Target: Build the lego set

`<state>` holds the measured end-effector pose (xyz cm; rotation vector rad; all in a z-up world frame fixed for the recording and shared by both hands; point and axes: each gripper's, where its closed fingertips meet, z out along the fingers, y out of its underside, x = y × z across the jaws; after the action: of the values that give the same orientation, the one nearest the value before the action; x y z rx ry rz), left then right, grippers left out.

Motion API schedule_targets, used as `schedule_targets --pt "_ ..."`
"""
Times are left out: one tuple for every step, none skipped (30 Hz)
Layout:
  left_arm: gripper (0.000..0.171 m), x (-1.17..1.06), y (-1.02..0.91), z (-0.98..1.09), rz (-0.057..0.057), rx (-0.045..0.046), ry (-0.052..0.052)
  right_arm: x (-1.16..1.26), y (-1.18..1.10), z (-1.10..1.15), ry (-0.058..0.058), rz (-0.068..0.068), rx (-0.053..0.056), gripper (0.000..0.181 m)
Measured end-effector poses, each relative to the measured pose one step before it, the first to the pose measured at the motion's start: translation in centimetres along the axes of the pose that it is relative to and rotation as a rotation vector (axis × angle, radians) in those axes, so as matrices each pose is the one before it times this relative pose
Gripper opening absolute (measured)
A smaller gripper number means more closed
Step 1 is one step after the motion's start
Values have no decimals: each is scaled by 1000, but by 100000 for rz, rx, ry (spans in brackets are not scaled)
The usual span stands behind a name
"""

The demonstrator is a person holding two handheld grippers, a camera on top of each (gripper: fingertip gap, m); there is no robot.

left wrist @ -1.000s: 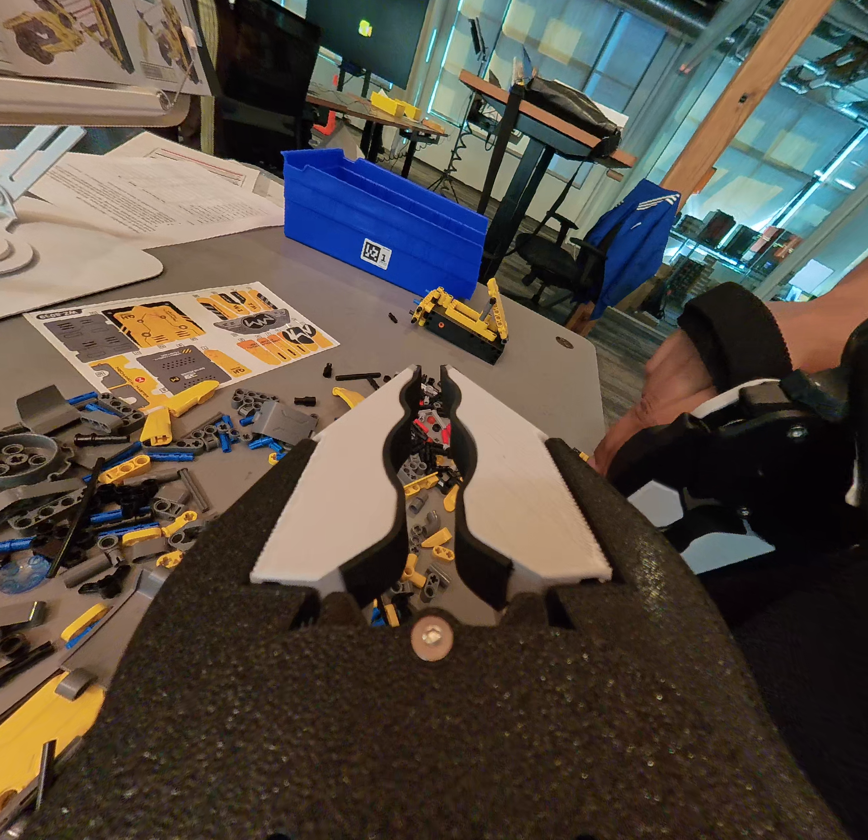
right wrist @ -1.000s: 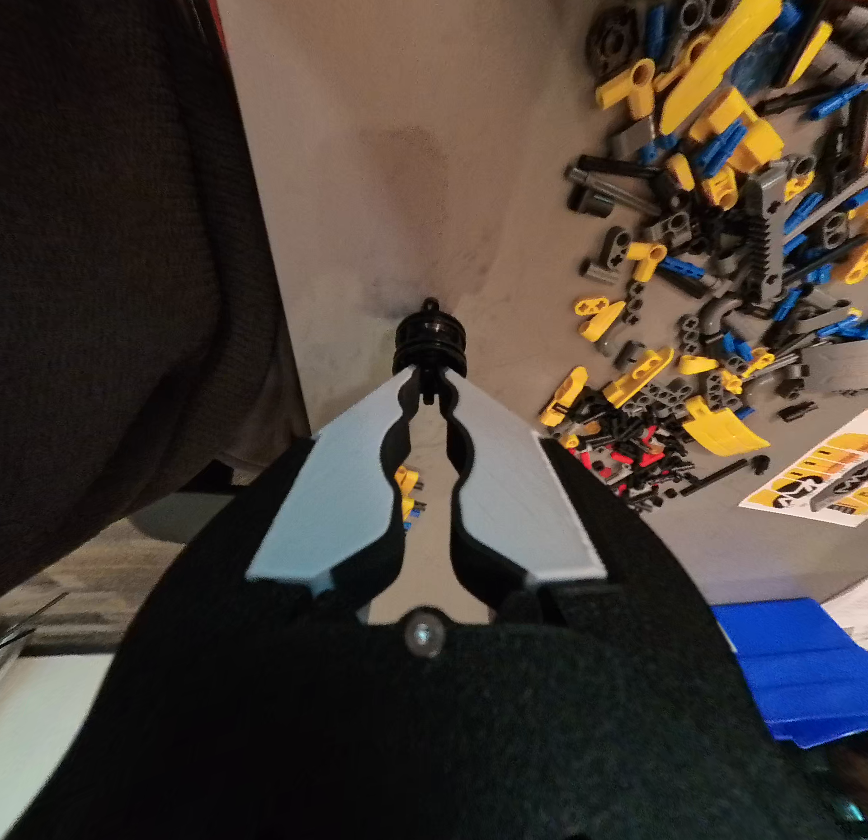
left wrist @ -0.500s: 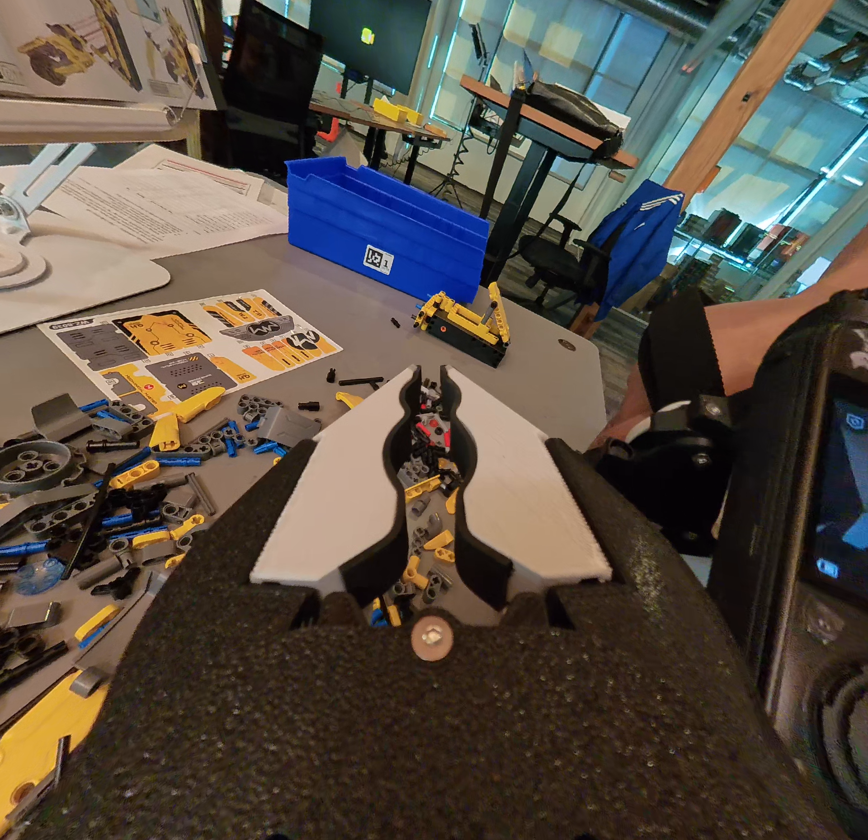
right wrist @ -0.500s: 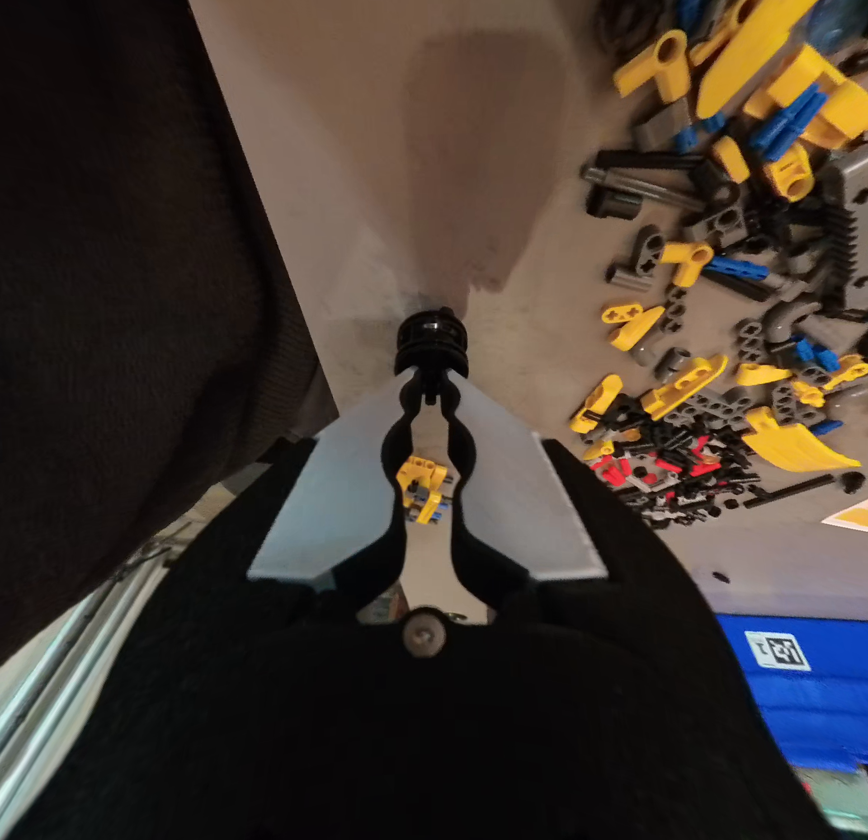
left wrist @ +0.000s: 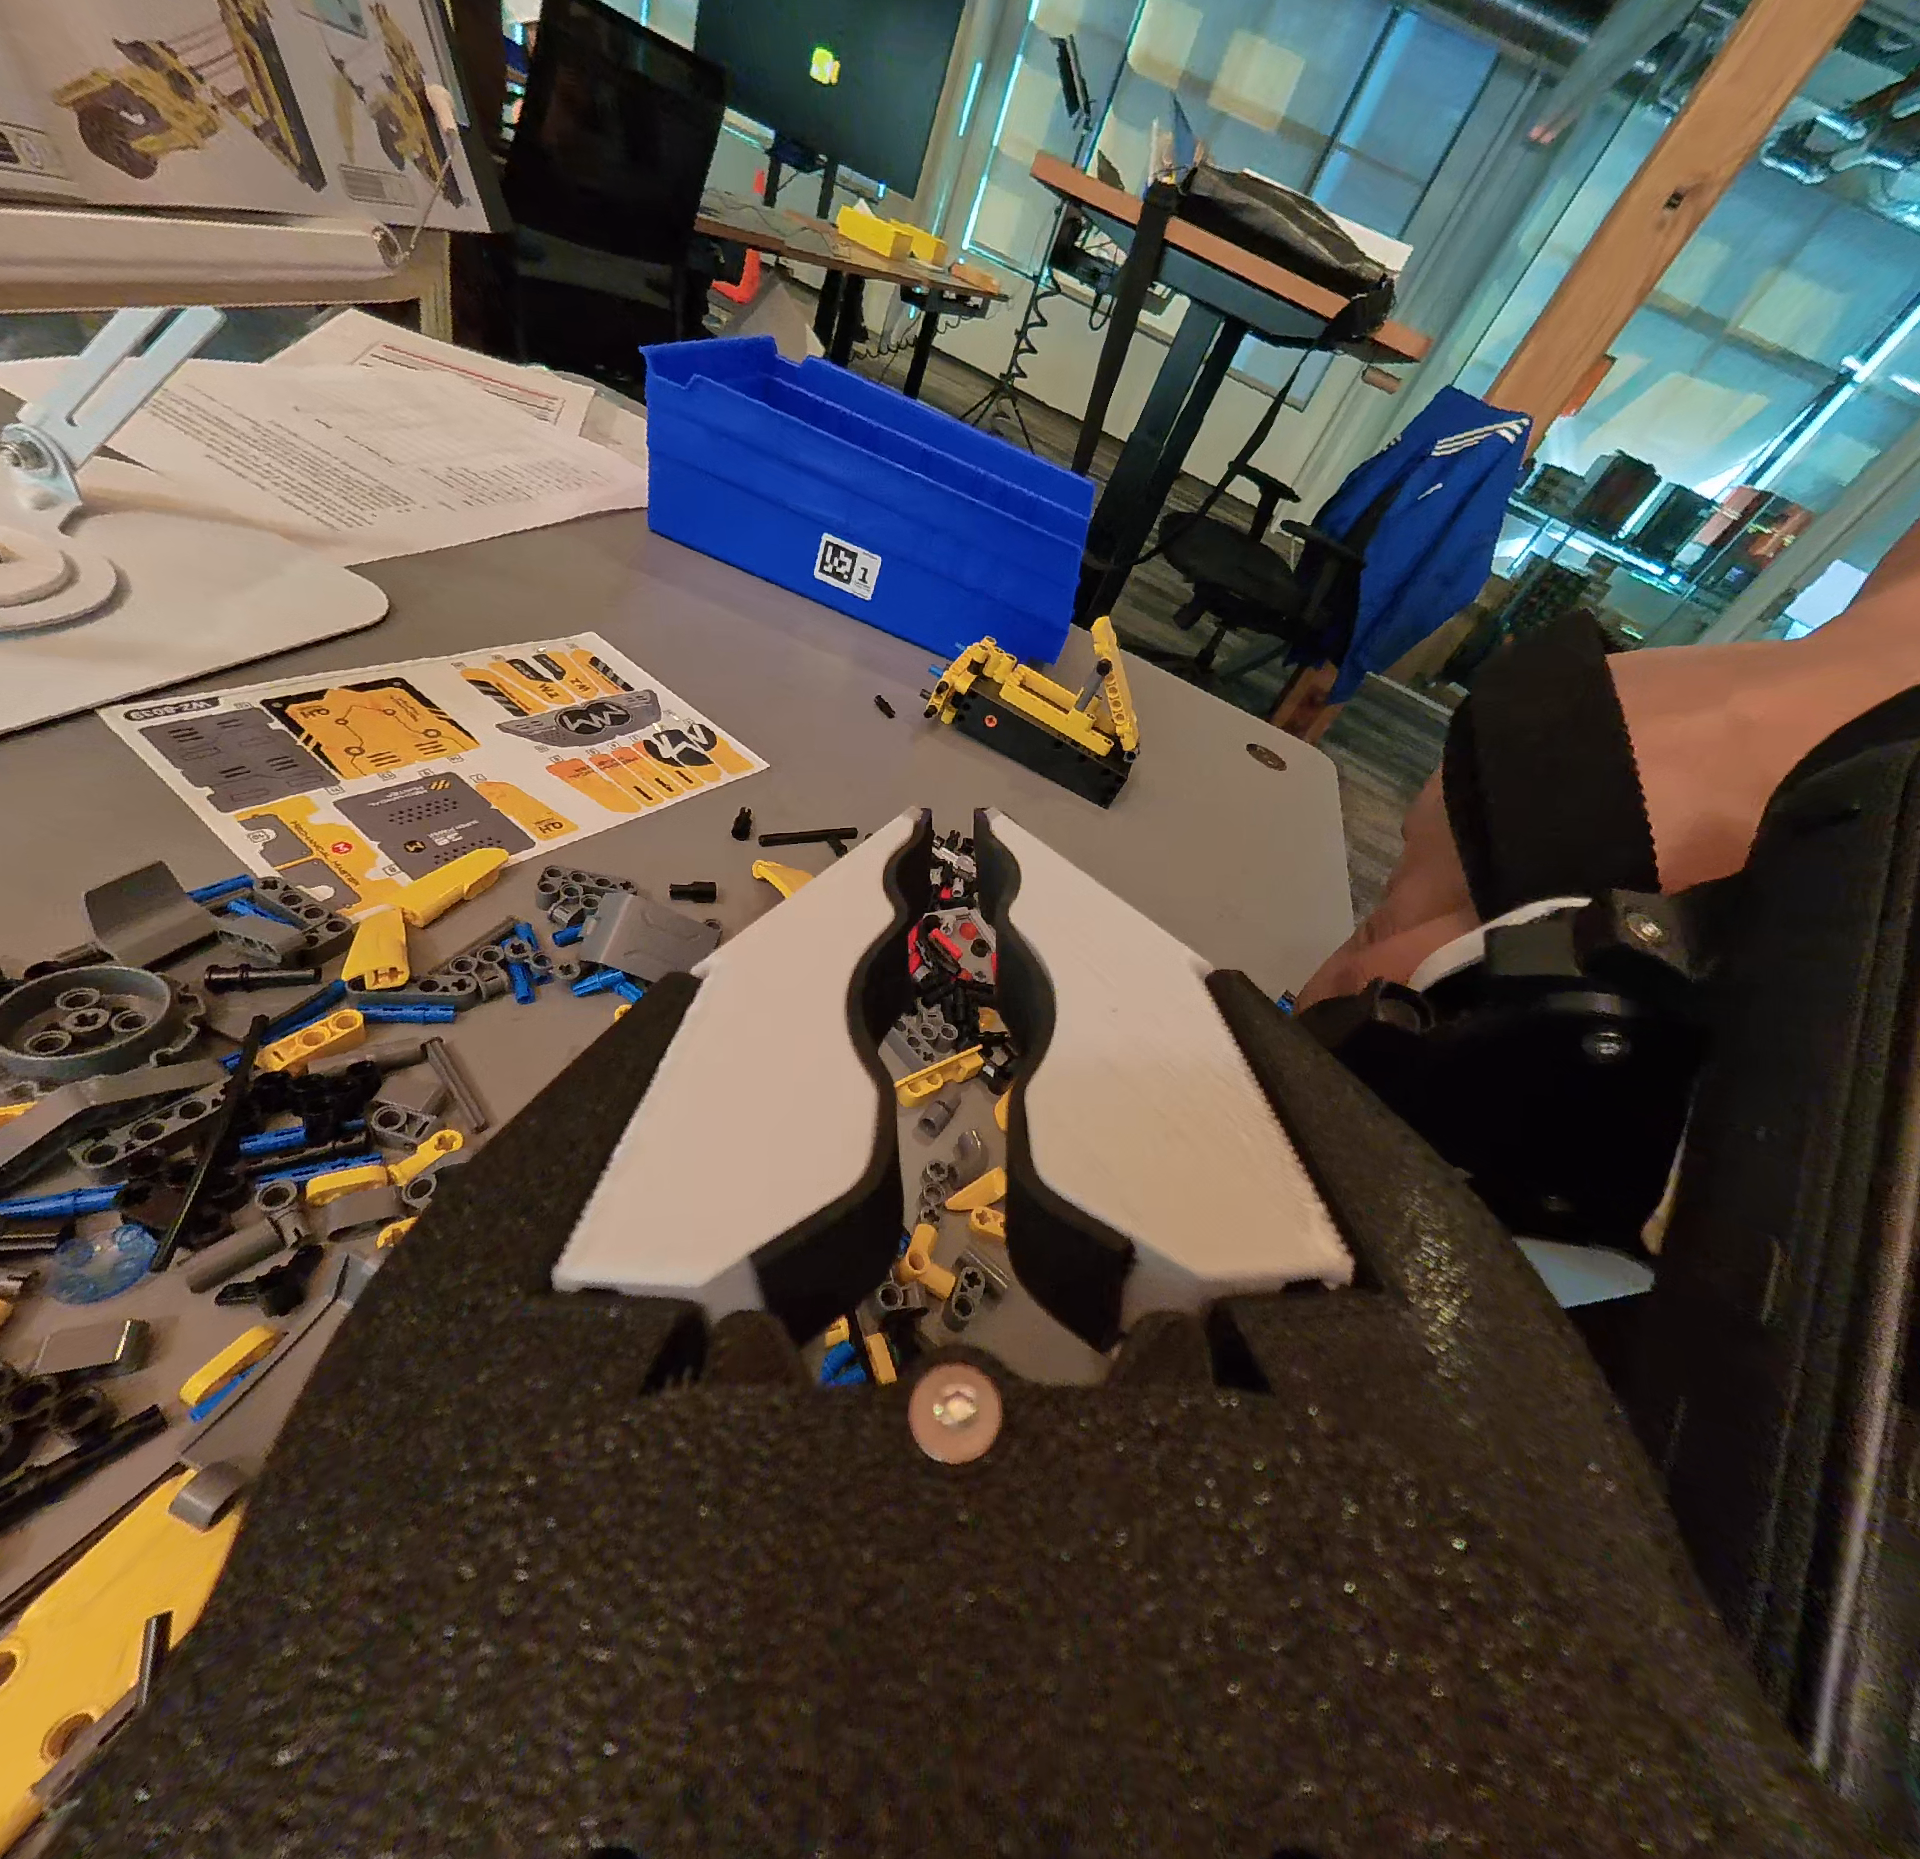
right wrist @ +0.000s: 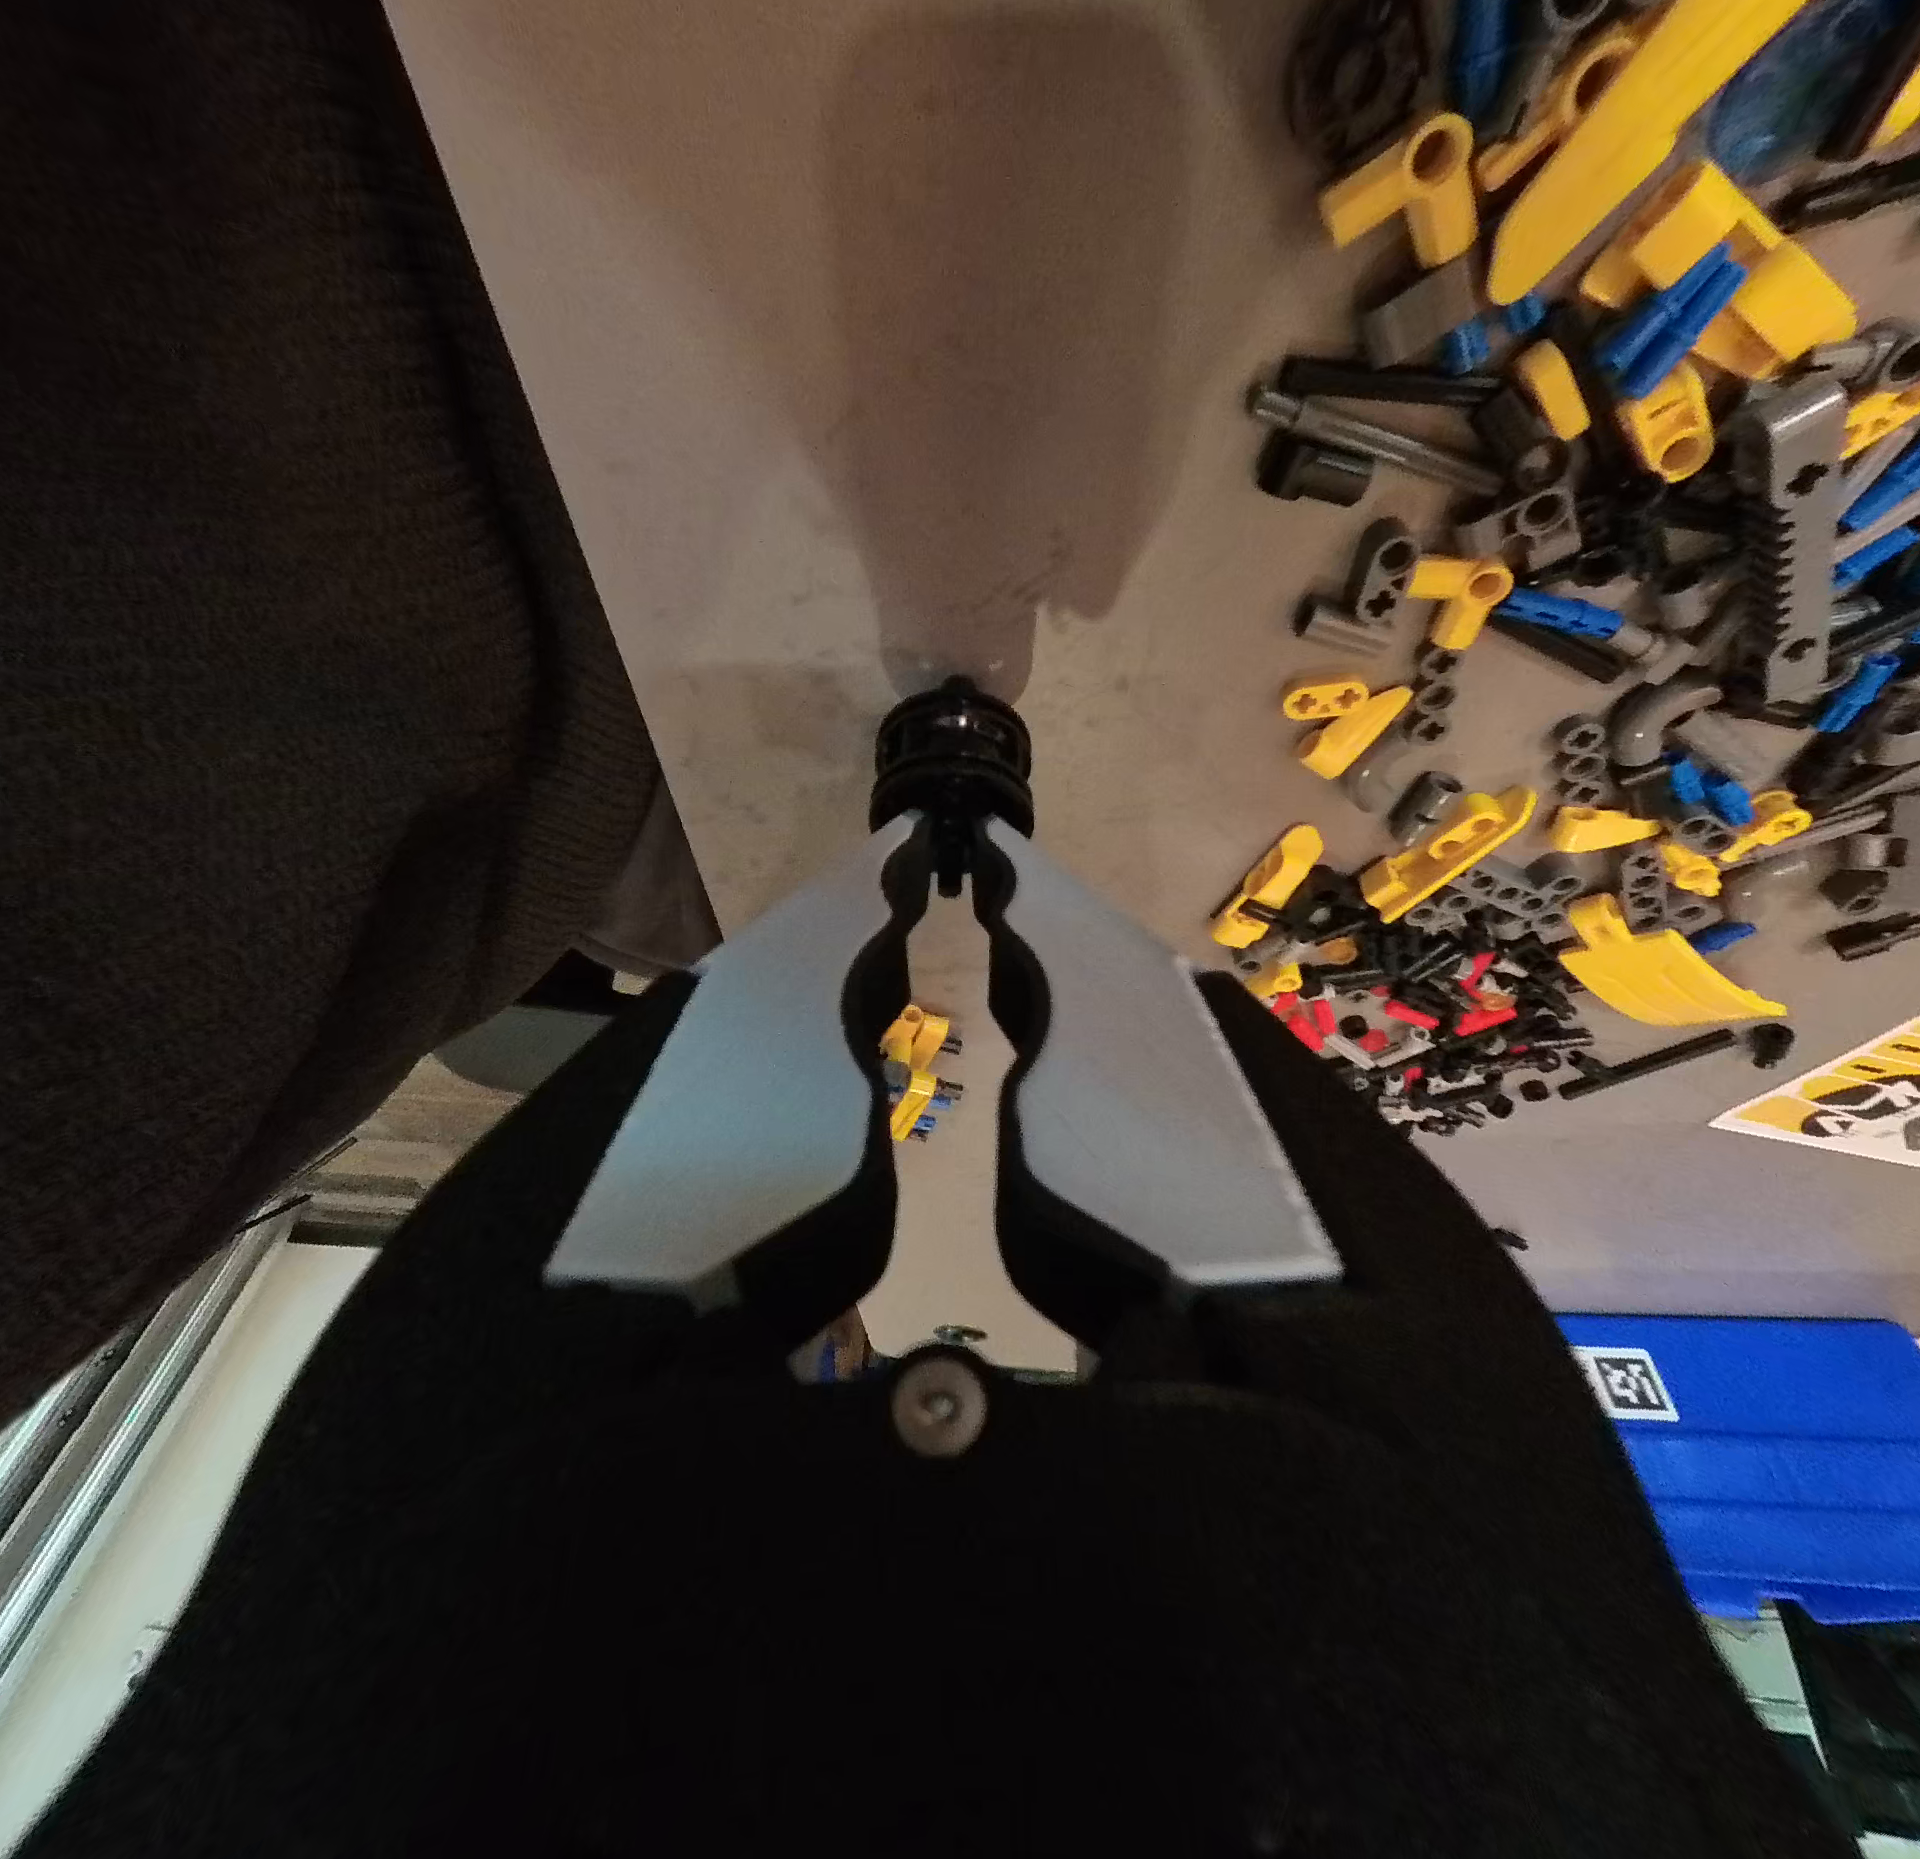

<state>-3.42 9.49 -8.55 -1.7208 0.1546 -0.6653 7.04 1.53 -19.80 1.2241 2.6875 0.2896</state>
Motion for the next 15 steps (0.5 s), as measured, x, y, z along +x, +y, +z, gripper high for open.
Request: schedule_targets --pt "7 6 -18 -10 3 65 46 -34 -46 5 -174 1 -43 6" --pt "7 5 -6 -4 79 12 -39 -14 9 10 -23 -32 -322 7" --pt "7 -6 11 1 47 -64 -78 20 -23 -15 109 -15 -82 6" --pt "7 2 11 2 -22 -98 37 32 -29 -3 -8 114 -24 6" --pt "7 19 4 11 -6 -33 108 27 14 15 -73 210 -239 7" --pt "7 16 6 10 28 -6 10 41 -3 9 -37 165 -152 6" --pt "7 5 11 1 52 -61 3 31 -6 -8 -20 213 -26 6" --pt "7 0 -4 -4 14 -35 -16 0 -3 0 -23 -51 -93 6" --pt "7 11 -3 -6 -3 42 45 -14 3 6 104 -290 -182 6" --pt "7 22 -8 -3 38 30 63 -14 5 15 178 -339 -210 6" --pt "7 -14 1 0 32 -5 -82 -6 3 3 262 -405 -230 6" --pt "7 -5 5 4 -4 -58 -7 -3 -6 -10 386 -427 -236 6" --pt "7 -1 14 -1 -5 -33 17 -6 -6 -3 389 -364 -257 6" --pt "7 -14 -1 -6 -21 -12 -49 1 -8 -4 369 -298 -255 7" --pt "7 6 10 -5 -28 -72 30 -10 13 0 184 7 -151 7"
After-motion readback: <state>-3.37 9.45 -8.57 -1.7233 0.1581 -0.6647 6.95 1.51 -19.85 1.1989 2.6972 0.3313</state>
